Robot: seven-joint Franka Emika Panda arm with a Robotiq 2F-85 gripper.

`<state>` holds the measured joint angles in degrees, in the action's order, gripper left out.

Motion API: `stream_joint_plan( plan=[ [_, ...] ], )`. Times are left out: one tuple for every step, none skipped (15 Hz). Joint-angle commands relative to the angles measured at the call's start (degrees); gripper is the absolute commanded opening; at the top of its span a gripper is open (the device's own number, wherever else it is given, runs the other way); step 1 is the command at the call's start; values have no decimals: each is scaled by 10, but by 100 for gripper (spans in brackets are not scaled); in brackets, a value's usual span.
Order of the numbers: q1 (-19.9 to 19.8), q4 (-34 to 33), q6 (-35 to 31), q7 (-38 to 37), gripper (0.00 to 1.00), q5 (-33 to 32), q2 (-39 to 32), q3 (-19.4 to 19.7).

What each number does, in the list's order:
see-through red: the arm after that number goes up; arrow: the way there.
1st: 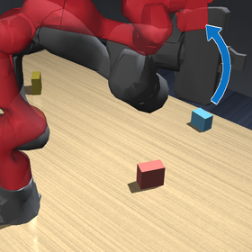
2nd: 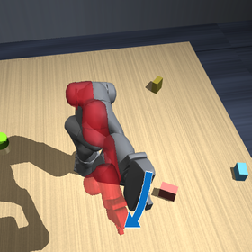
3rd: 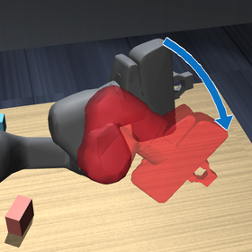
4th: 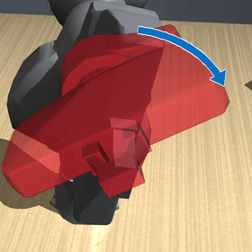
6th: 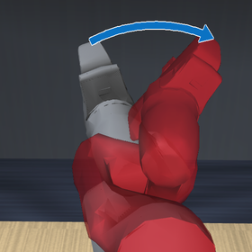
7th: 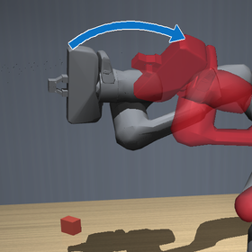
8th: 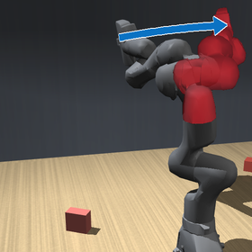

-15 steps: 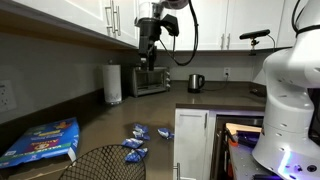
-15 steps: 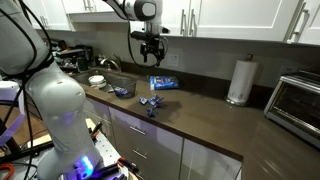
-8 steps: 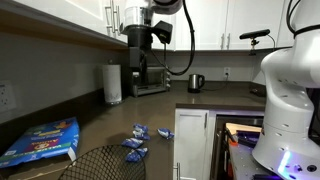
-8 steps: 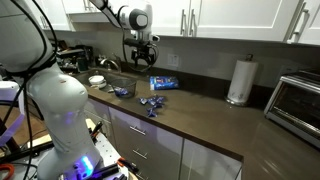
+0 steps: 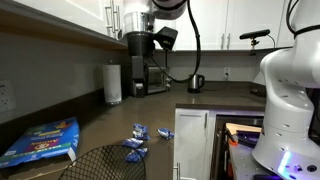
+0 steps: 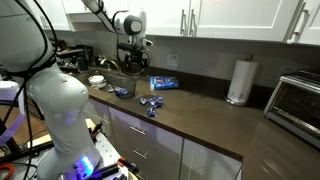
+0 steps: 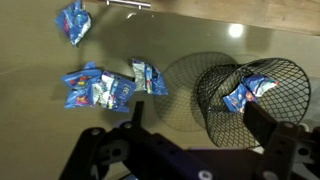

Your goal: Remove a packet from the bin and put it on the counter

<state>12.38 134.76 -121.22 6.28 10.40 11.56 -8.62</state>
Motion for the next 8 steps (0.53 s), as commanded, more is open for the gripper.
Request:
stream_joint_plan(
  plan=[
    [24,17,-48,-10,100,11,-23,-34],
    [31,13,-56,-12,100,7,-36,-44],
    [37,5,-69,-15,100,0,-53,-53],
    [40,-4,-81,-17,100,-7,-68,-60],
    [42,-10,-98,-22,100,-12,-82,-65],
    [43,-22,-114,-24,100,-5,-101,-68],
    [46,-33,-130,-20,100,11,-119,-69],
    [45,-44,-143,-15,100,18,-133,-70]
  ],
)
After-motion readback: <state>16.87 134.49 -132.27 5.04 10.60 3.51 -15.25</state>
